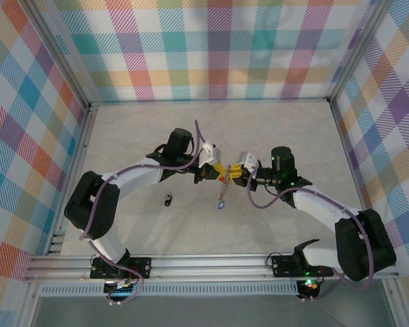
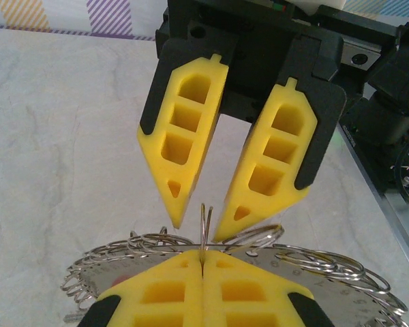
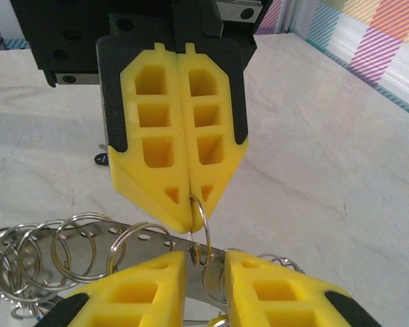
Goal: Put the keys on the keyring
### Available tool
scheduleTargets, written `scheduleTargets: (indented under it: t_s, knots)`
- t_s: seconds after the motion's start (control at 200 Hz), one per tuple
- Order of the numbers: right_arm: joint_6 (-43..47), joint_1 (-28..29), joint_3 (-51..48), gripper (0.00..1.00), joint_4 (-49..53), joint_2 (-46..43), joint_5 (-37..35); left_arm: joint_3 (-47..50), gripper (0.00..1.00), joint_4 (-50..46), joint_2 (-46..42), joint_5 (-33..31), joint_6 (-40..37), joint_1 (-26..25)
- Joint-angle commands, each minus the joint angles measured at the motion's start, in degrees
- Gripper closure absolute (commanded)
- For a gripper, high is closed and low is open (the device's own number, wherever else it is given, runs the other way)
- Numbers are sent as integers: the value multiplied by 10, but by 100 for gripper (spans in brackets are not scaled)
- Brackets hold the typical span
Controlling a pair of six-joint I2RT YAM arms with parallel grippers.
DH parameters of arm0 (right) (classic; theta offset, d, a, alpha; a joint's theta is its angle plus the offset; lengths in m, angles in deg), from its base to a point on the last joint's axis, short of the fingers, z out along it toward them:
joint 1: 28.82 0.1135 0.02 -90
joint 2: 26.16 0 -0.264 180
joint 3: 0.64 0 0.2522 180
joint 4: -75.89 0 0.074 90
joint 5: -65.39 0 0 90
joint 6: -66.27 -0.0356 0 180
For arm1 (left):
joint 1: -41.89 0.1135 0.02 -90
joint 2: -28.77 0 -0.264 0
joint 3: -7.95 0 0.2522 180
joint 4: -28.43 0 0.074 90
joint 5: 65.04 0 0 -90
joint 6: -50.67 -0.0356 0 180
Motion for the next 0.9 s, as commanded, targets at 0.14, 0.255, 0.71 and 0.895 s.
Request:
scheduleTargets:
  t_s: [0.14, 0.255, 0.71, 0.895]
  knots:
    - [1, -2, 8, 82, -13, 4, 31, -9, 100, 24, -17, 30, -4, -8]
    - [1, -1, 8, 87, -11, 4, 35, -8, 100, 25, -17, 42, -6, -8]
    - [50, -1, 26, 100, 57, -13, 48, -50, 71, -114, -15, 48, -112, -11]
    - [76, -2, 39, 100, 98, -20, 52, -97, 0, -235, -2, 61, -184, -11]
